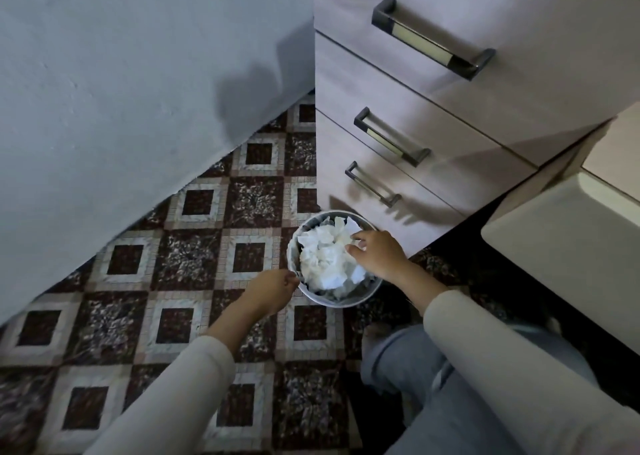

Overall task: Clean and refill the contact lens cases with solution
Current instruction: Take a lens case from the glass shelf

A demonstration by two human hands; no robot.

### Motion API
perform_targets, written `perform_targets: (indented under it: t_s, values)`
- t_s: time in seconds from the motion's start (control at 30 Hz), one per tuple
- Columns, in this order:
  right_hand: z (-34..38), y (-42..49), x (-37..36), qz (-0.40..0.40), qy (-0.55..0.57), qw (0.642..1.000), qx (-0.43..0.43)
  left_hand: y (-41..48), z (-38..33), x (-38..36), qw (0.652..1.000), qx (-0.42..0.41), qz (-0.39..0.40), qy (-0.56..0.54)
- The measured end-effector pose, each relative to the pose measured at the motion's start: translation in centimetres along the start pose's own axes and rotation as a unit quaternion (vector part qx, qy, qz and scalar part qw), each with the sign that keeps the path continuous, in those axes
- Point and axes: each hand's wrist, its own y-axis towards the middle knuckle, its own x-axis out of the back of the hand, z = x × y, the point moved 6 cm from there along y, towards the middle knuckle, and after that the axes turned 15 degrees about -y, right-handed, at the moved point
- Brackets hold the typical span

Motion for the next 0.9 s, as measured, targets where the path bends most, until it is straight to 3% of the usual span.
perform_targets:
  t_s: [0.27, 0.47, 0.67, 0.9]
  values:
    - [0.9, -3.5, 1.3, 0.003, -0.009, 1.0, 0.028, -2.3, -2.4, 1.5, 0.999, -0.032, -0.032, 0.014]
    - [1.5, -9.4, 4.6, -0.033, 0.025, 0.997, 0.063, -5.8, -6.5, 2.8, 0.992, -0.11, -0.057, 0.023]
    - [0.0, -17.2, 10.7, -0.122, 0.01, 0.988, 0.094, -11.1, -14.4, 4.0, 0.973, -0.219, -0.065, 0.037]
    - [-3.3, -27.0, 18.0, -0.245, -0.027, 0.962, 0.114, -17.6, -25.7, 3.6, 0.923, -0.373, -0.084, 0.041]
